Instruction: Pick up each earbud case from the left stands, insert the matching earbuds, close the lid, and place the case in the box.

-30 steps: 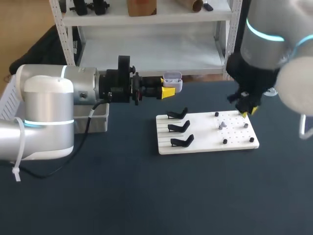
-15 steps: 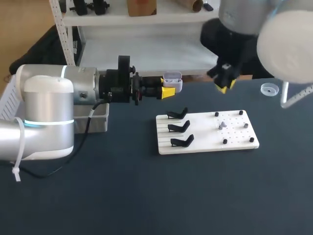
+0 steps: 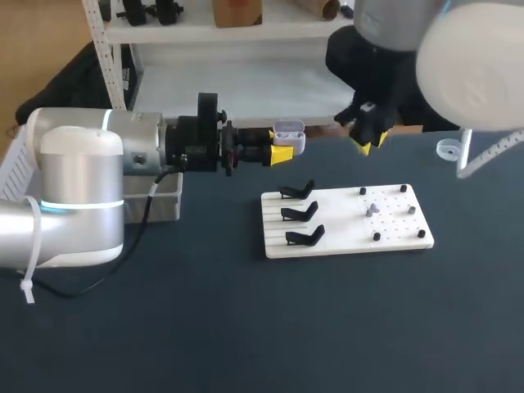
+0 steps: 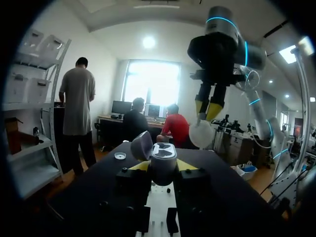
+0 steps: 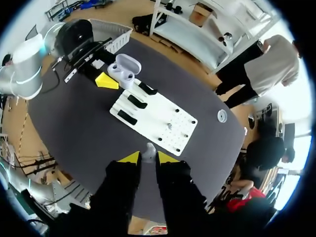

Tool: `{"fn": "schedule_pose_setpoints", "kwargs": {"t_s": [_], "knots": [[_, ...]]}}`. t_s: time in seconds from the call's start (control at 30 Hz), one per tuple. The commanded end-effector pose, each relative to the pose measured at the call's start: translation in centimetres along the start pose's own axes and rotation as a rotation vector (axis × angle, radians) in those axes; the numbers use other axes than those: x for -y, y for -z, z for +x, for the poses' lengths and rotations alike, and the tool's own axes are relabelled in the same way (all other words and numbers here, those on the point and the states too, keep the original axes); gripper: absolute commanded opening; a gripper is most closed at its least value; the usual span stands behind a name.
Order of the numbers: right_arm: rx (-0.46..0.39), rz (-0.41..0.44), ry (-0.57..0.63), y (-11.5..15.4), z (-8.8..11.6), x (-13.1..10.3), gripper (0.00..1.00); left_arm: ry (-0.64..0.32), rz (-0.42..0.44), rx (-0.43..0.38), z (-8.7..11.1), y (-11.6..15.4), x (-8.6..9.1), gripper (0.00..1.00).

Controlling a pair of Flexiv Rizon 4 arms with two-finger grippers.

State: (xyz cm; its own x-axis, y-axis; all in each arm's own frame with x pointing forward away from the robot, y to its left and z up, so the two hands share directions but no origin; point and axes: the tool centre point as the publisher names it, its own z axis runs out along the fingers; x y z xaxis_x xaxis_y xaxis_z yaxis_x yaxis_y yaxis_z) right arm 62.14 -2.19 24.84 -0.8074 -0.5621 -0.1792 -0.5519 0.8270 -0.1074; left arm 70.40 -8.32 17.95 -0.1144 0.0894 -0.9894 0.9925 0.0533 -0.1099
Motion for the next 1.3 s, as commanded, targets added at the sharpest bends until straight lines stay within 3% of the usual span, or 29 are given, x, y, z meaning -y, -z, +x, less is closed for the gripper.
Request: {"fn": "schedule_pose_setpoints", "kwargs": {"t_s": [0.03,0.2,0.3,0.87,0.93,1.03,1.07,1.23,1.3], "knots": [[-0.006,0.018,-0.301,1.8,-1.4,-2.4,0.0,-0.001,-0.002,0.003,0.1,0.0,0.1,0.0],[-0.051,0.09,-0.548,2.1,-2.0,-3.7,0.0,-0.001,-0.002,0.003,0.1,0.0,0.1,0.0],[-0.071,0.125,-0.627,2.3,-2.3,-4.2,0.0,-0.001,-0.002,0.003,0.1,0.0,0.1,0.0],[-0.046,0.137,-0.618,2.8,-2.7,-4.6,0.0,-0.001,-0.002,0.003,0.1,0.0,0.1,0.0],[-0.066,0.2,-0.763,2.2,-3.4,-4.8,0.0,-0.001,-0.002,0.003,0.1,0.0,0.1,0.0],[-0.068,0.169,-0.963,1.6,-4.7,-5.7,0.0,-0.001,-0.002,0.003,0.1,0.0,0.1,0.0],[-0.076,0.194,-1.065,1.4,-5.1,-5.7,0.0,-0.001,-0.002,0.003,0.1,0.0,0.1,0.0],[-0.02,0.082,-1.289,1.6,-6.7,-5.8,0.0,-0.001,-0.002,0.003,0.1,0.0,0.1,0.0],[0.006,0.081,-1.334,1.8,-7.2,-5.8,0.0,-0.001,-0.002,0.003,0.1,0.0,0.1,0.0]]}}
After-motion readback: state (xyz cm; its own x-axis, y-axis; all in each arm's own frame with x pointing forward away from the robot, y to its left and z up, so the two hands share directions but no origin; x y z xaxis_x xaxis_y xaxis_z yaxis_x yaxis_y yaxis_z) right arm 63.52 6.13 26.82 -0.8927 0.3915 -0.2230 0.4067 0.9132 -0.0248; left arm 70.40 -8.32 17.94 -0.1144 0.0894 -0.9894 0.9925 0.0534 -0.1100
